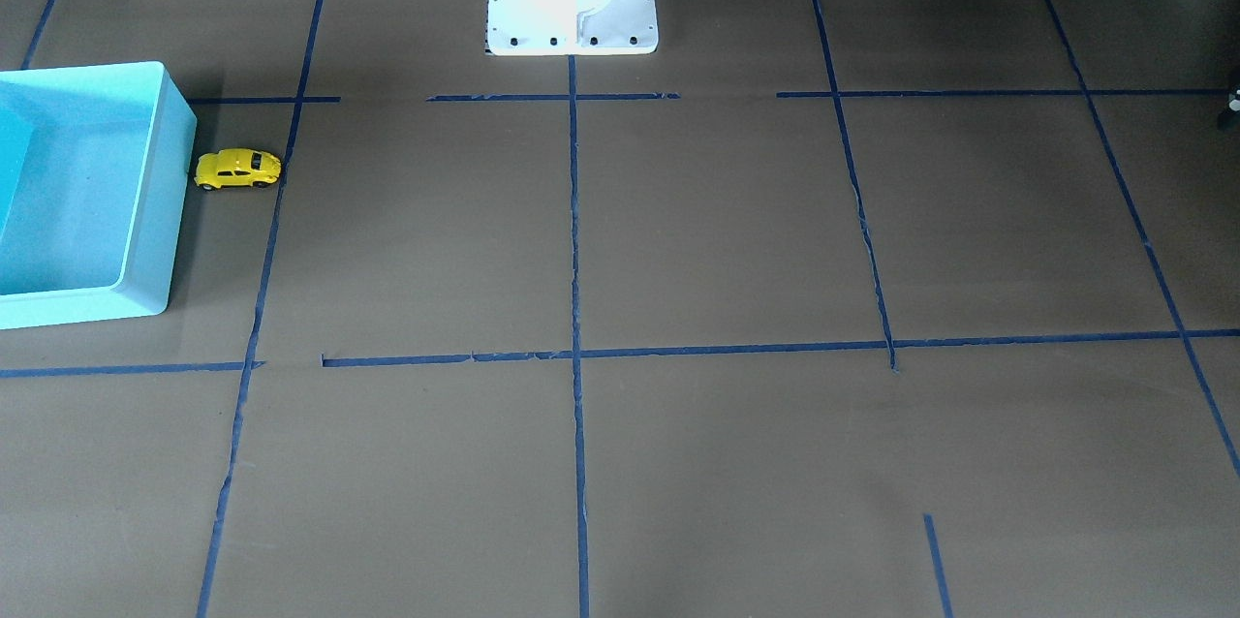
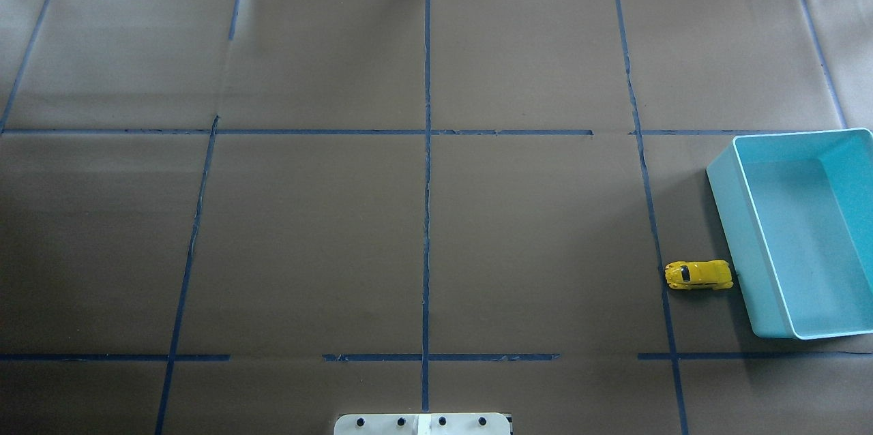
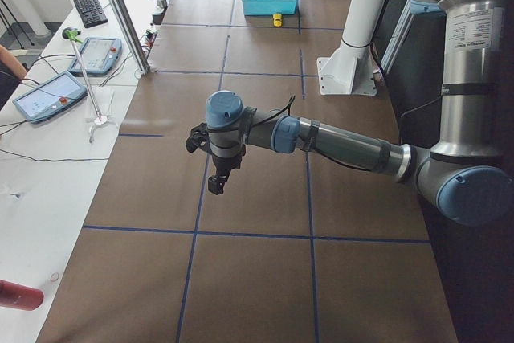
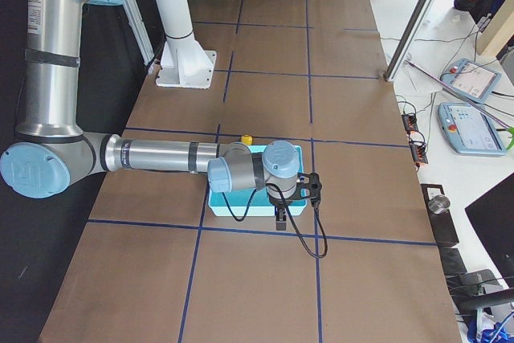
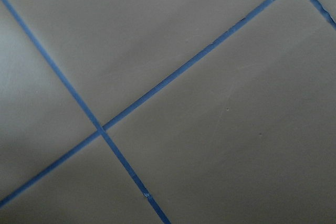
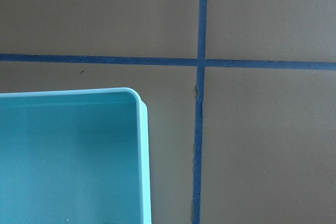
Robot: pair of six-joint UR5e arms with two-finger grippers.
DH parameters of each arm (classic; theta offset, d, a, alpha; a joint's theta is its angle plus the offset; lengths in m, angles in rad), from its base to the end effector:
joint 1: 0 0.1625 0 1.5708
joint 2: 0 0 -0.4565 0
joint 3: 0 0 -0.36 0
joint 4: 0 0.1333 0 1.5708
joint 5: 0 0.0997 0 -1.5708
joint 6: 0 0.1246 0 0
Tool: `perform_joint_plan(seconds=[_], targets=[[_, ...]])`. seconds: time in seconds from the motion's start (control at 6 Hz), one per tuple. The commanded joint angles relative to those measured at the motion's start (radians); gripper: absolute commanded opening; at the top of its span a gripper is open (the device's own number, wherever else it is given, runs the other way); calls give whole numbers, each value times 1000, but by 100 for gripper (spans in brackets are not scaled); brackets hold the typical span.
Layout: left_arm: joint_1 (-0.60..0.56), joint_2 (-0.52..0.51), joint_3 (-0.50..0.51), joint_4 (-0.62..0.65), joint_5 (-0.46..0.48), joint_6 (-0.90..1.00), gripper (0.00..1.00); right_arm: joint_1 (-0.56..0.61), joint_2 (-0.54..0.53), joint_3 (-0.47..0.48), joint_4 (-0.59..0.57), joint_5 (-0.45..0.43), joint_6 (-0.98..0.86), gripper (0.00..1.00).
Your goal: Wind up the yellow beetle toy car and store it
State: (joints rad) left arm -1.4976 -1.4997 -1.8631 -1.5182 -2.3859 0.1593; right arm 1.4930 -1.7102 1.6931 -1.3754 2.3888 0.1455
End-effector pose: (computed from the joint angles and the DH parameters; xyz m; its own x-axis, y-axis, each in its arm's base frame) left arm -0.0110 -0.4334 0.6064 0.6550 0.3257 -0.6818 -0.1783 0.9435 0.2795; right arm 0.0104 -0.4118 0.6869 0.6755 -0.0380 0.7363 -0.0217 0.9972 0.0713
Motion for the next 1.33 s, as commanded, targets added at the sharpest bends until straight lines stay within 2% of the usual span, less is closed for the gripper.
perform_joint_plan(seconds=[0.0,0.17,0.33,0.67,0.83,1.0,1.17], targets=[[-10,-13,62,-6,-16,-287,100,-67,-3,58,6,59,3,100],[-7,-40,100,-13,-13,-355,100,-71,44,91,1,64,3,100],[-10,-46,99,-5,-10,-351,100,-72,67,147,1,141,3,100],[-13,-28,84,-11,34,-342,100,-158,272,194,-4,156,9,100],[-10,-34,100,-17,34,-307,100,-189,243,227,-7,176,8,100],[-10,-34,119,-14,43,-173,100,-295,241,265,1,187,-16,100],[-12,-28,121,-13,34,-161,100,-328,244,270,1,179,-161,100]])
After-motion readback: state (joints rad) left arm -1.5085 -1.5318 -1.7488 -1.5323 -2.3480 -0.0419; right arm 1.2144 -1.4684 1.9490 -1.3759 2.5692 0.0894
